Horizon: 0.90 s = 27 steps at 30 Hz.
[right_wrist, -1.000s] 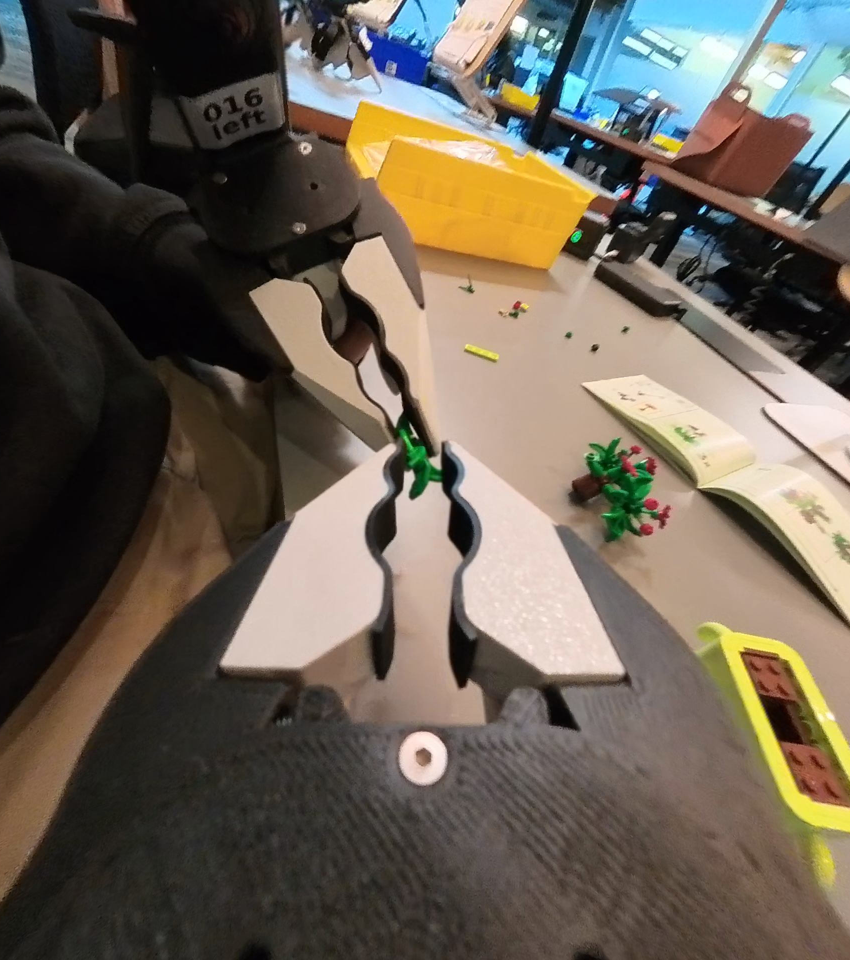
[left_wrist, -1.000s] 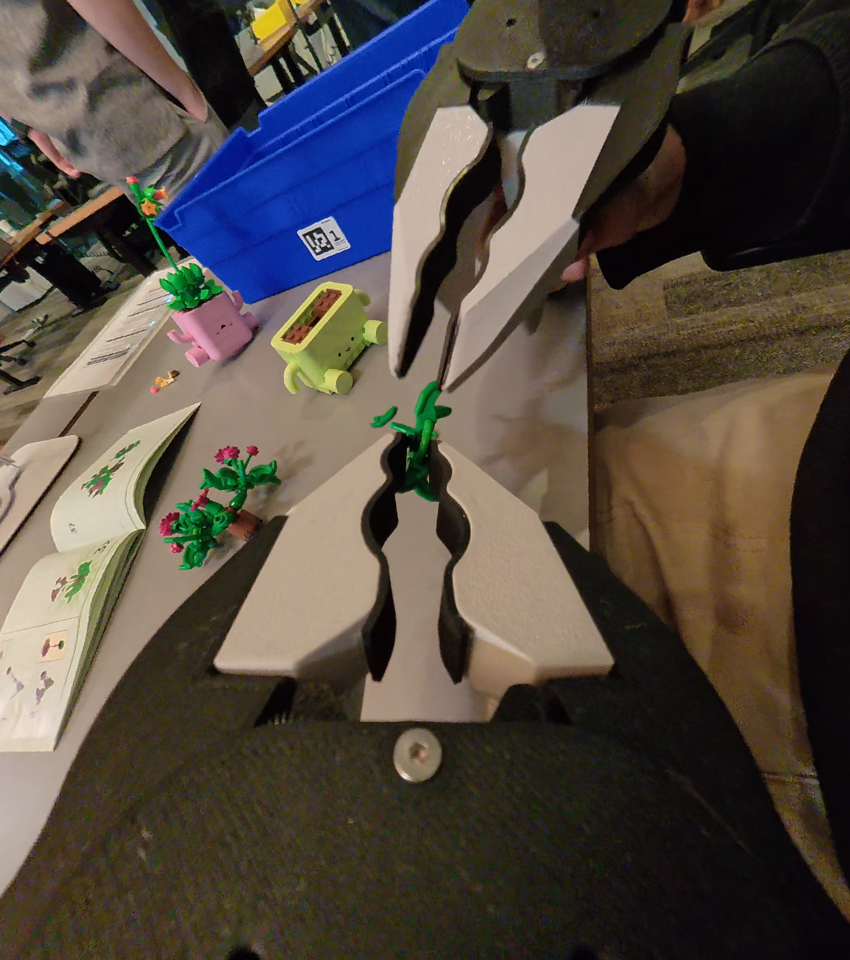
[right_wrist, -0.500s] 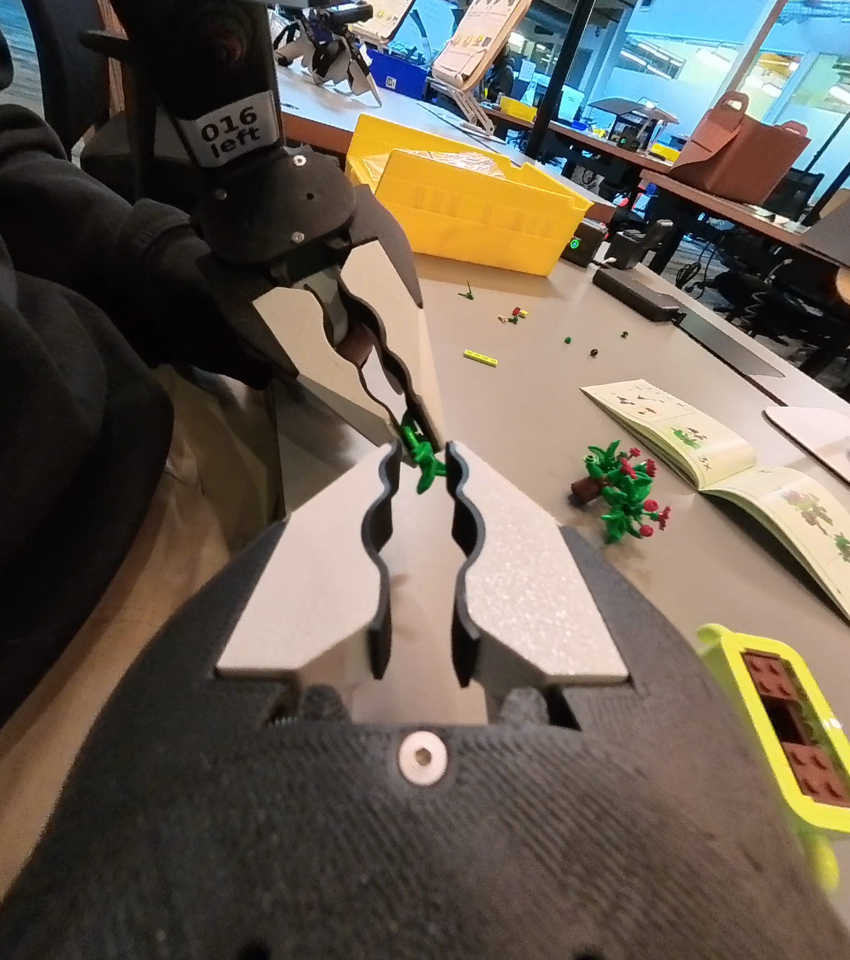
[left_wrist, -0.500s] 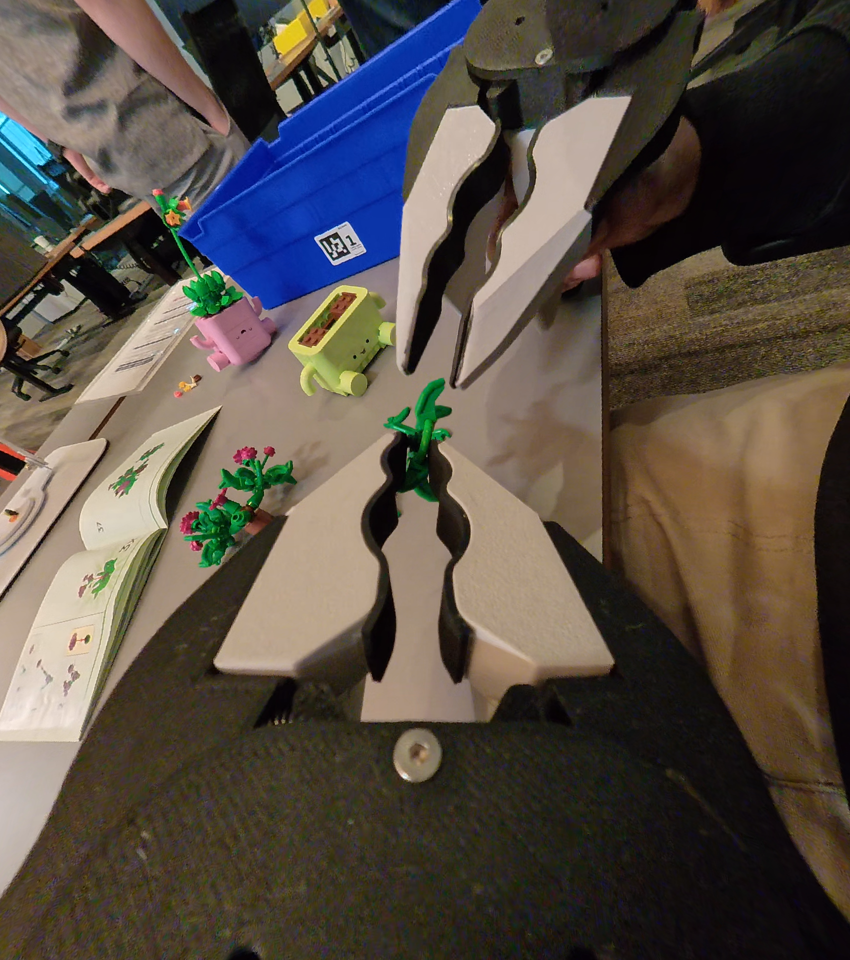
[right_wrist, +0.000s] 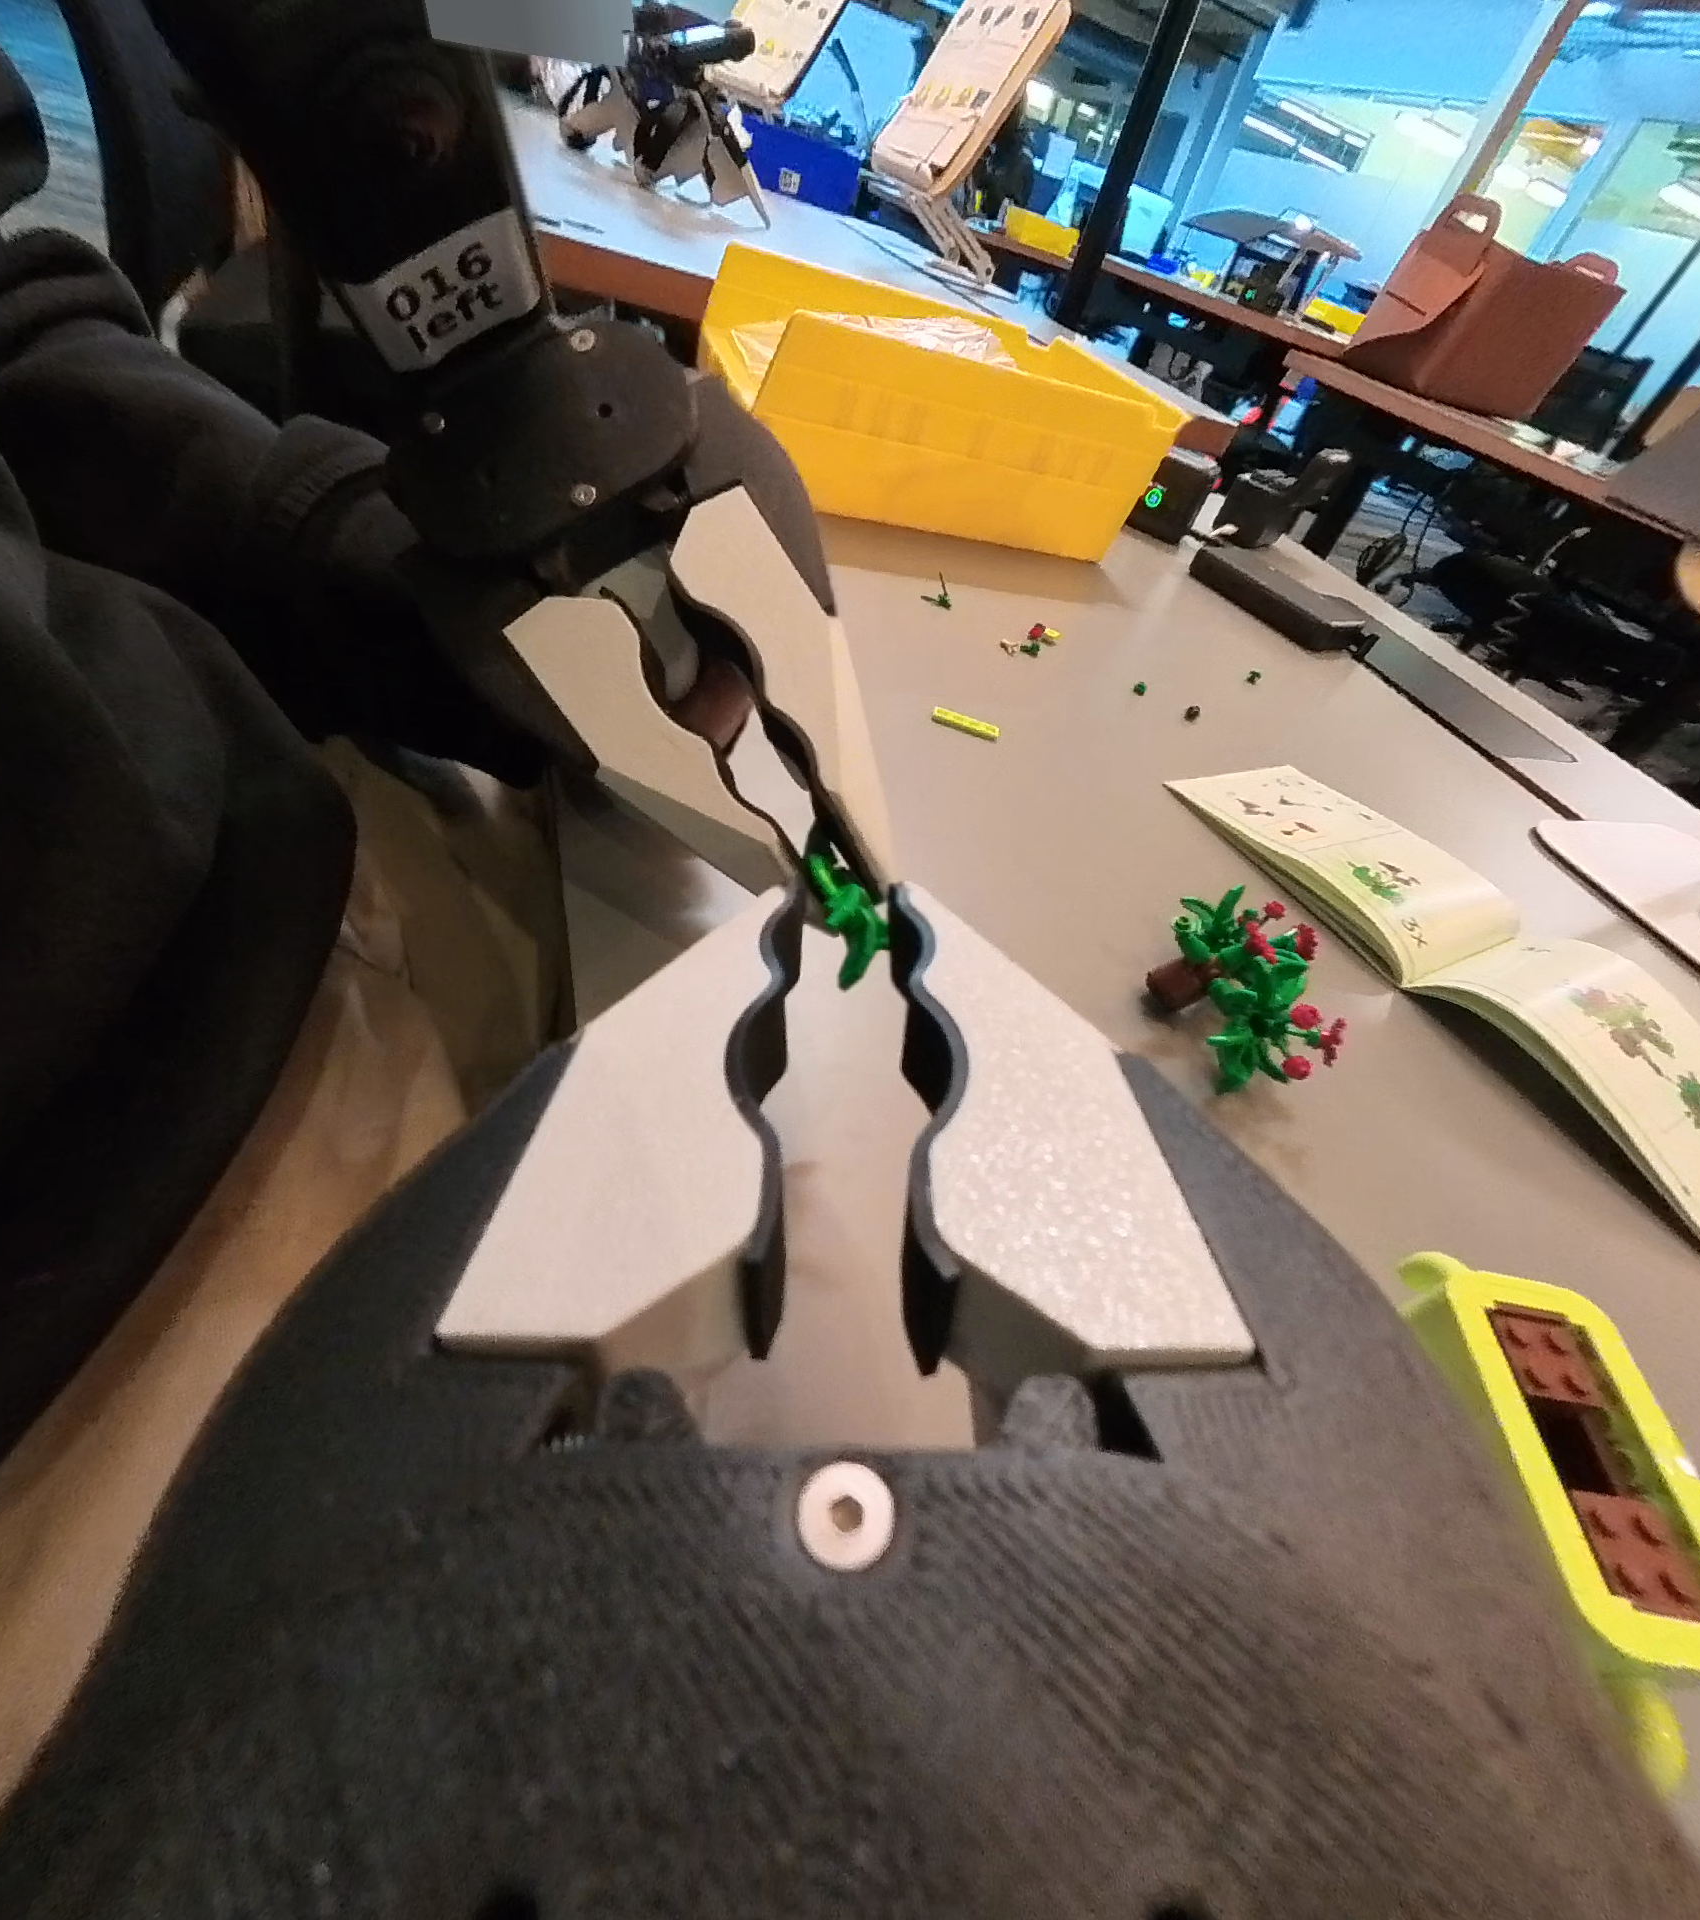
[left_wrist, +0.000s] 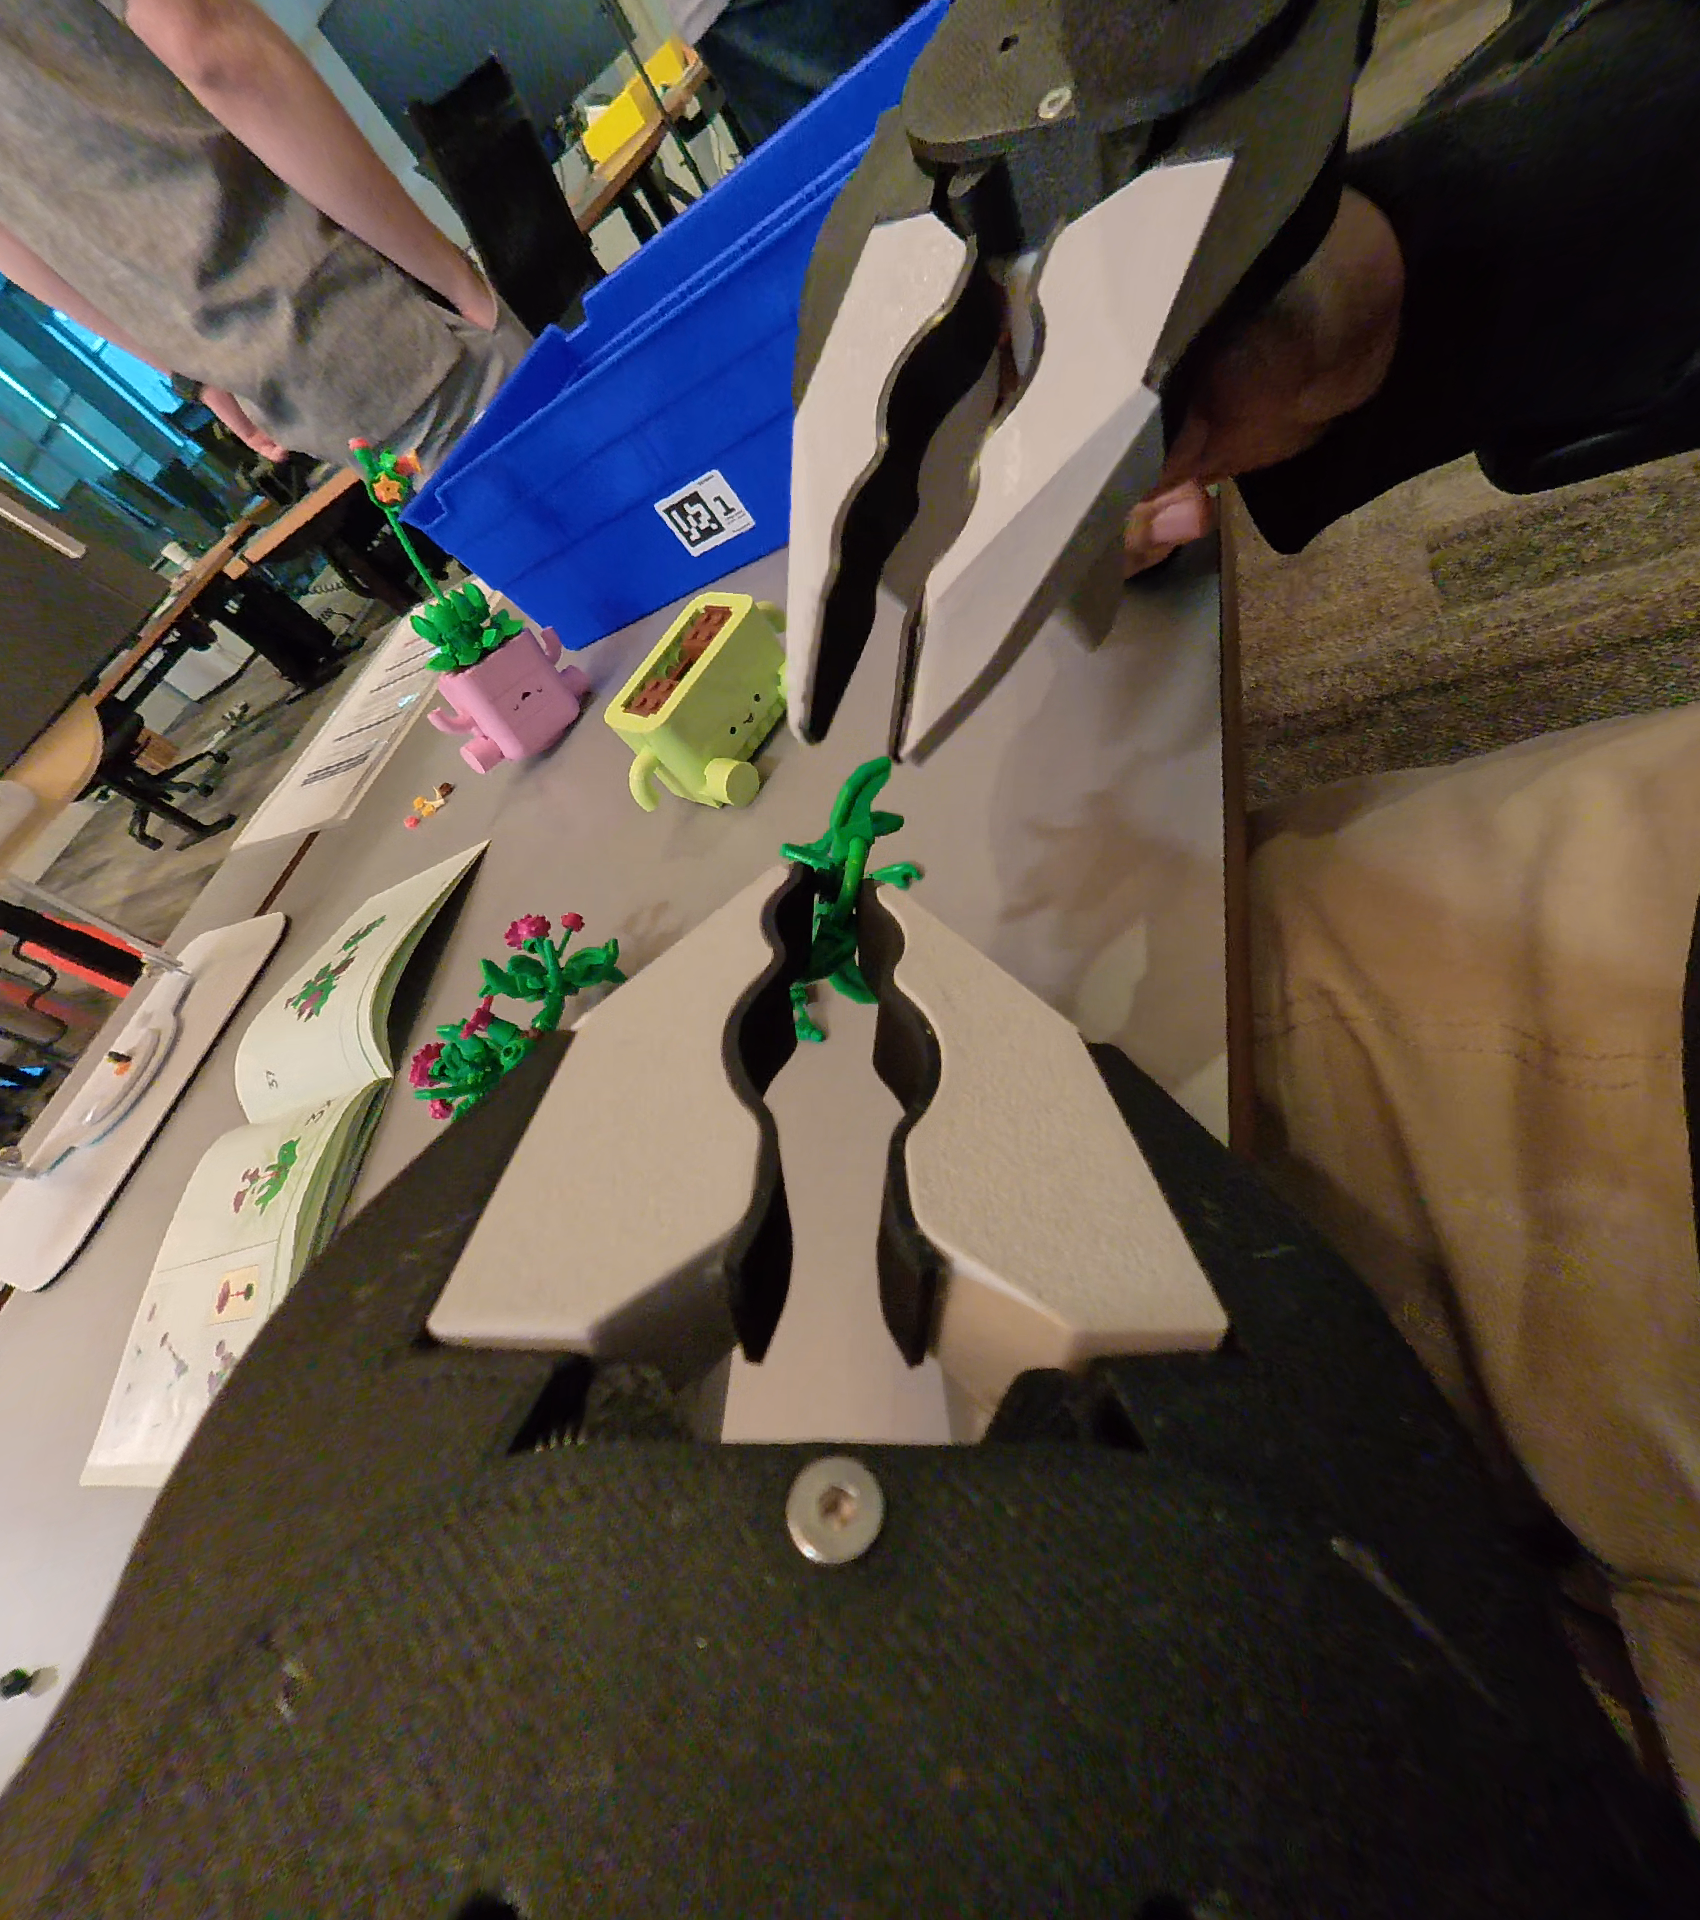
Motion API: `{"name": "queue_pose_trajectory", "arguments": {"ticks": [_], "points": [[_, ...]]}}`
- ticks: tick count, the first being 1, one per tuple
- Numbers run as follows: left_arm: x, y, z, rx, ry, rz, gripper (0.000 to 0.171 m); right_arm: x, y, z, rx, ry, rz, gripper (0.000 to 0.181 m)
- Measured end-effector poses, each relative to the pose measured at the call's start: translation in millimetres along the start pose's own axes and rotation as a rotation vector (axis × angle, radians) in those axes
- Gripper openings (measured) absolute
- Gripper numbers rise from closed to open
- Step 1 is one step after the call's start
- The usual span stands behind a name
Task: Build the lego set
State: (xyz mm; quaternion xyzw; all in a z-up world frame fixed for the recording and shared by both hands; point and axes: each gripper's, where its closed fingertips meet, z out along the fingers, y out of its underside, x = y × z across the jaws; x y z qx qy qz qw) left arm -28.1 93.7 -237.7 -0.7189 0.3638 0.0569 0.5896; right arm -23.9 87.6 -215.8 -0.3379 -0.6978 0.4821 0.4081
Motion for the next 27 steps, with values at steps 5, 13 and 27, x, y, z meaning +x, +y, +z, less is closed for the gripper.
{"name": "queue_pose_trajectory", "arguments": {"ticks": [5,13,27], "points": [[-2.2,-1.8,-0.9,0.010,-0.022,0.017,0.006,5.9,-6.0,-6.0,0.054,-0.001,0.054,0.016],[-10.6,-12.9,-8.4,0.078,-0.072,0.016,0.006,30.9,-7.8,-11.4,0.097,0.065,0.268,0.012],[-7.6,-28.6,-14.5,0.140,-0.149,0.171,0.006,3.8,-8.1,1.9,0.095,-0.250,0.674,0.014]]}}
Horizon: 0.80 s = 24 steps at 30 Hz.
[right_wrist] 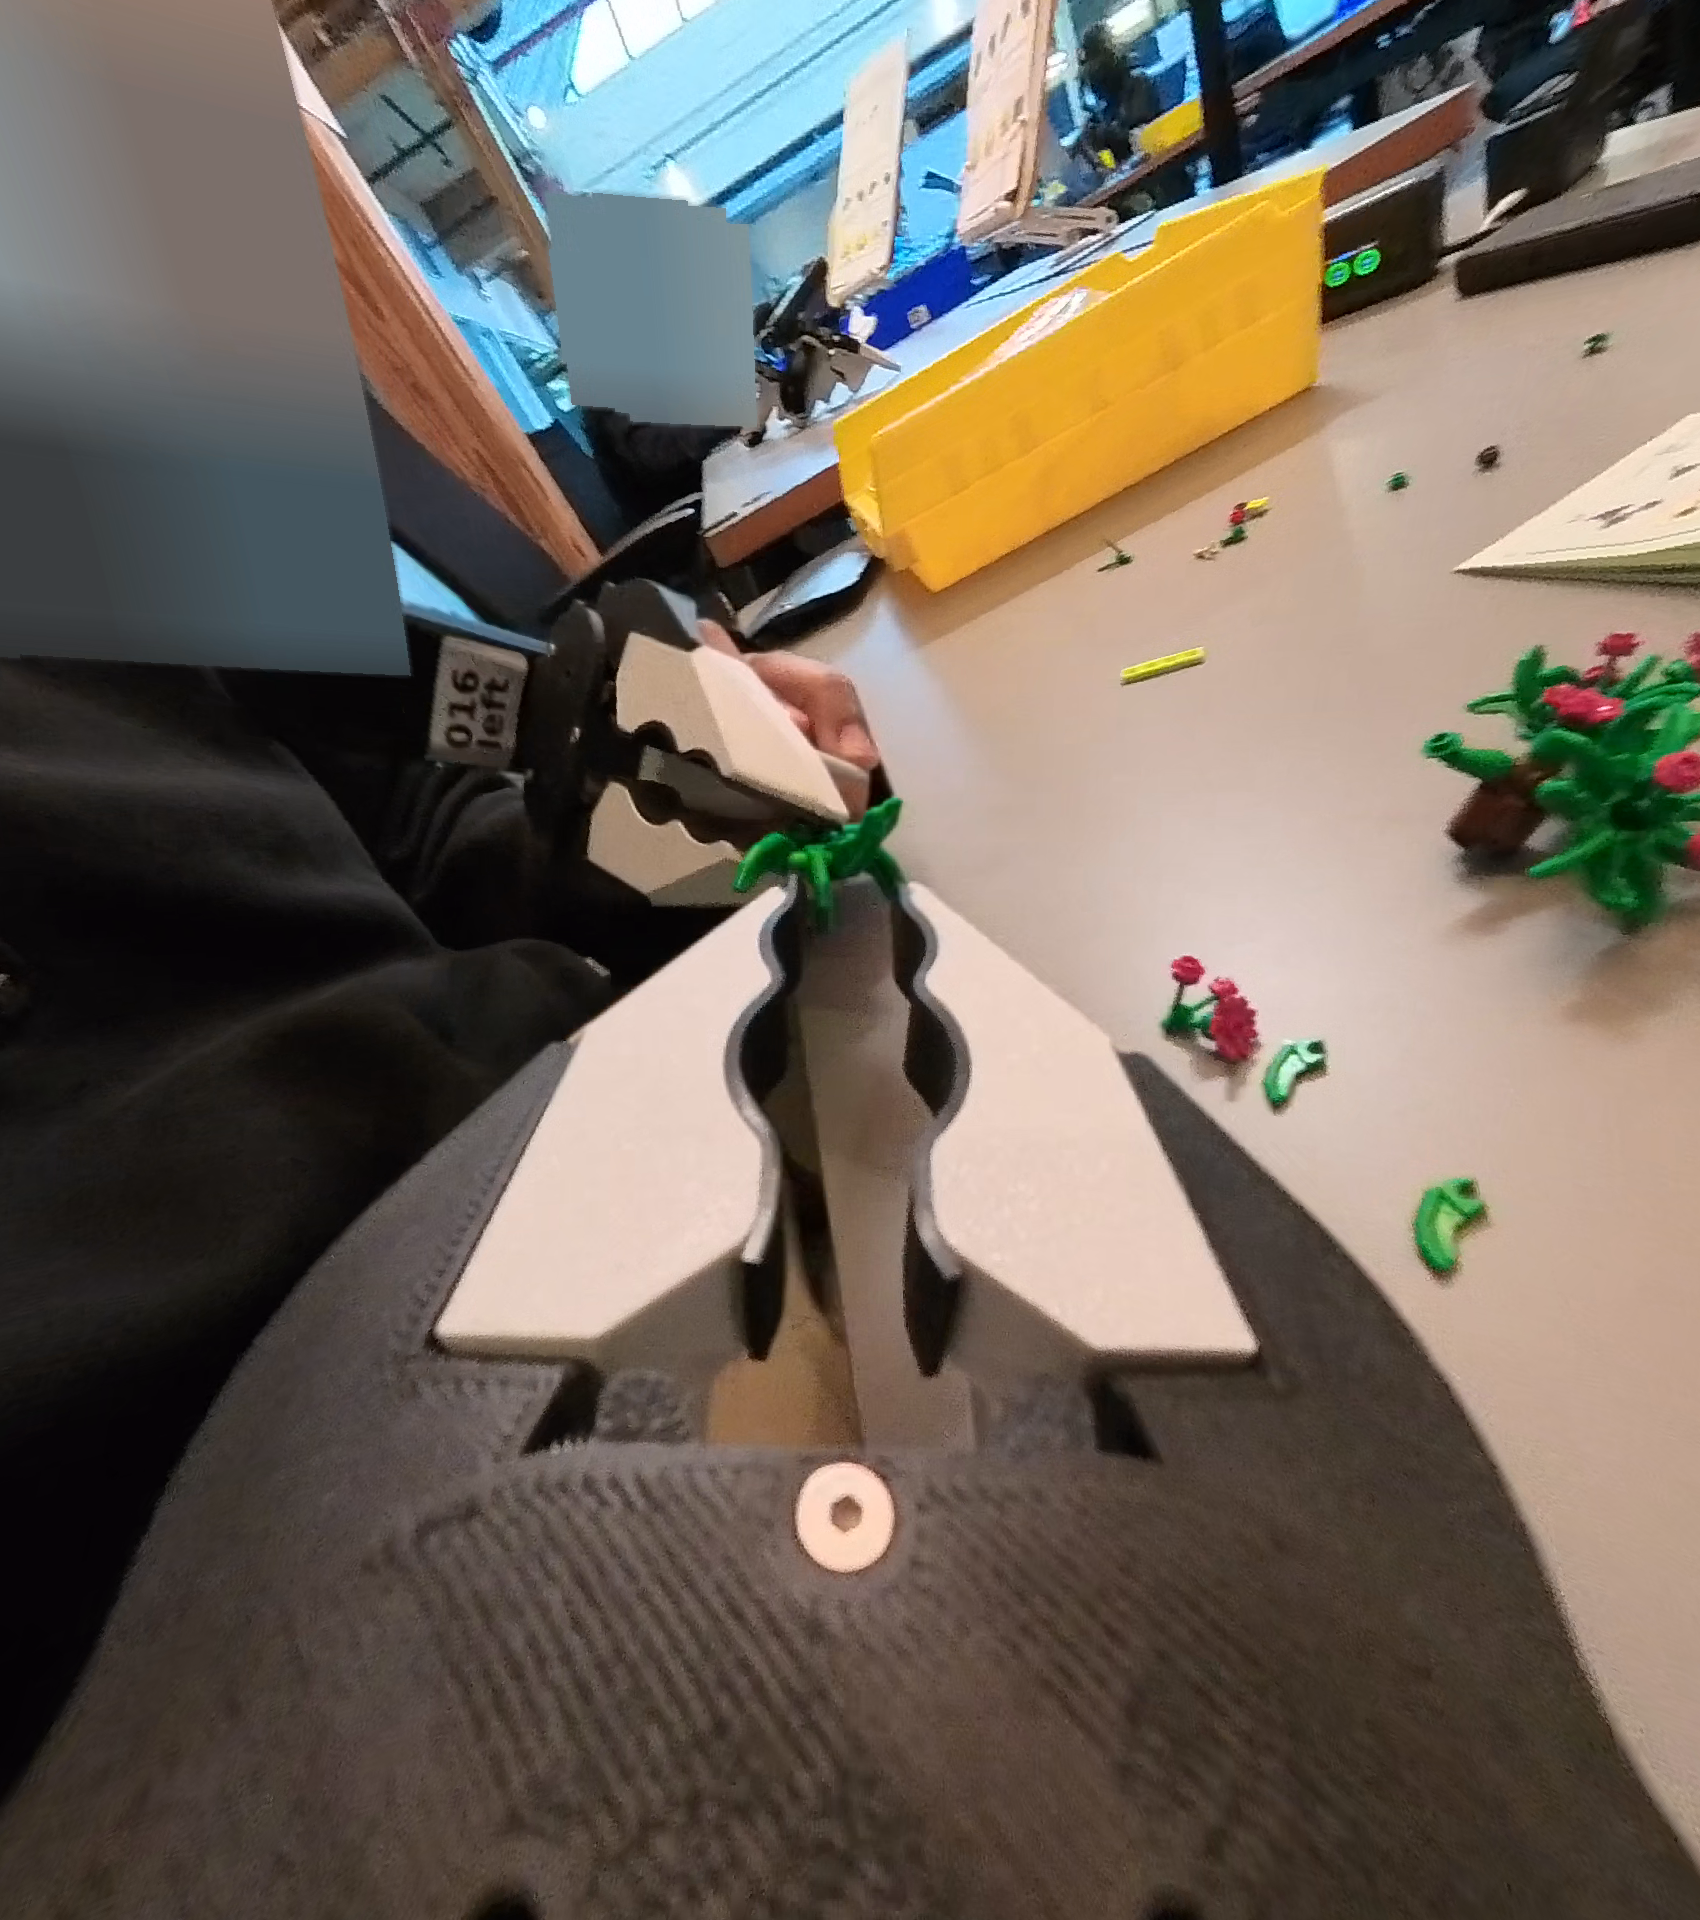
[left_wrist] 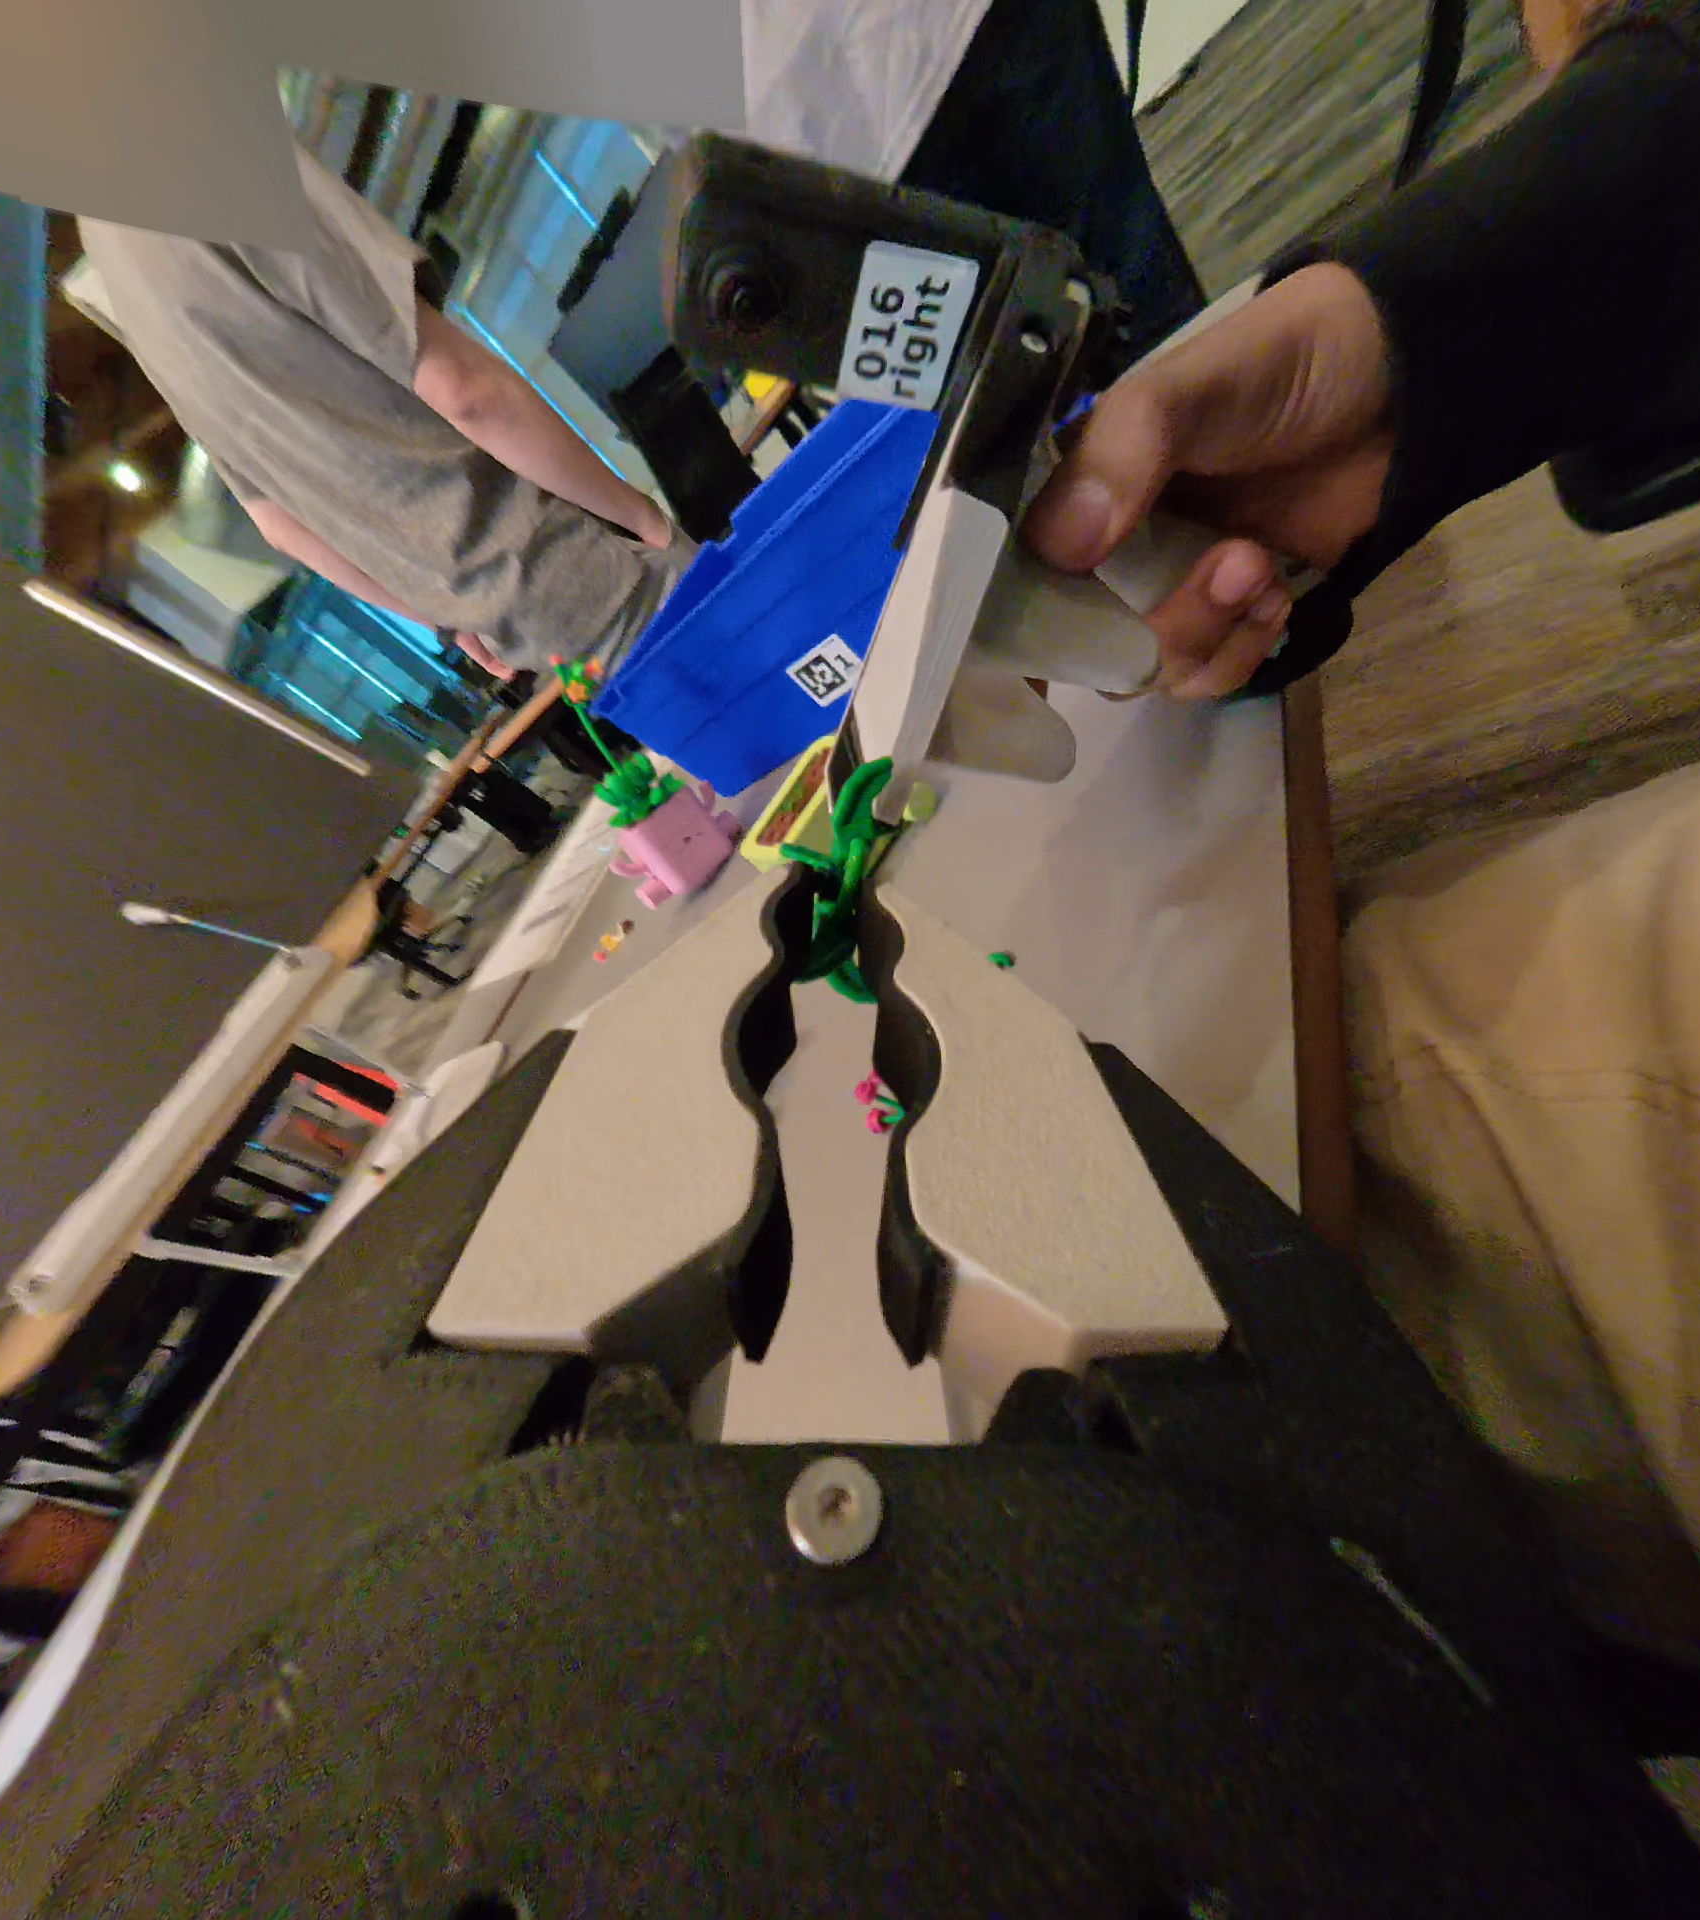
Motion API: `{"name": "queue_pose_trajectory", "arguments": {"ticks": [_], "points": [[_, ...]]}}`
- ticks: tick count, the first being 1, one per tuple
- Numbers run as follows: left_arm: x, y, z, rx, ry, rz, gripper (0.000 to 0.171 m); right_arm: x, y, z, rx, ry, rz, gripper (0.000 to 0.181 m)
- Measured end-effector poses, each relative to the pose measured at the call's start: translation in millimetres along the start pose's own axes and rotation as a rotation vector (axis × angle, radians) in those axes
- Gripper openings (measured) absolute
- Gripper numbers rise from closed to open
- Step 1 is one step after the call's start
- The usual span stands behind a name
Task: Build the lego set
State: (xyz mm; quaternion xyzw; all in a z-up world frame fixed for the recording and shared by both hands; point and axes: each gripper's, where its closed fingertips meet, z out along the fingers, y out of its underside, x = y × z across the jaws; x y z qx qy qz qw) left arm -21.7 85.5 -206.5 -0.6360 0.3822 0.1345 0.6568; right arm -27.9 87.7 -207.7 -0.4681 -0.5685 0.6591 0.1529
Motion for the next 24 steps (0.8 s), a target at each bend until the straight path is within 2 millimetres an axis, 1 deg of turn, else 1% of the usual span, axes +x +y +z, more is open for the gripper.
{"name": "queue_pose_trajectory", "arguments": {"ticks": [4,6,13,17,20,24], "points": [[3.0,-6.3,-0.6,0.007,-0.057,0.169,0.007,-8.2,-1.2,0.2,0.011,-0.049,-0.022,0.008],[3.0,-7.5,-0.9,0.009,-0.078,0.219,0.007,-11.4,-1.4,0.1,0.014,-0.065,-0.033,0.004],[1.1,-7.9,-1.8,0.014,-0.086,0.225,0.007,-13.6,-3.4,0.3,0.029,-0.084,-0.032,0.002],[0.1,-7.8,-1.7,0.020,-0.085,0.196,0.007,-13.4,-4.2,0.0,0.036,-0.086,-0.028,0.002],[-3.8,-8.0,-2.3,0.032,-0.090,0.141,0.007,-12.5,-6.5,-1.7,0.052,-0.090,-0.015,0.002],[-13.0,-4.7,-2.7,0.051,-0.063,-0.056,0.007,-3.5,-13.7,-6.7,0.106,-0.055,0.026,0.012]]}}
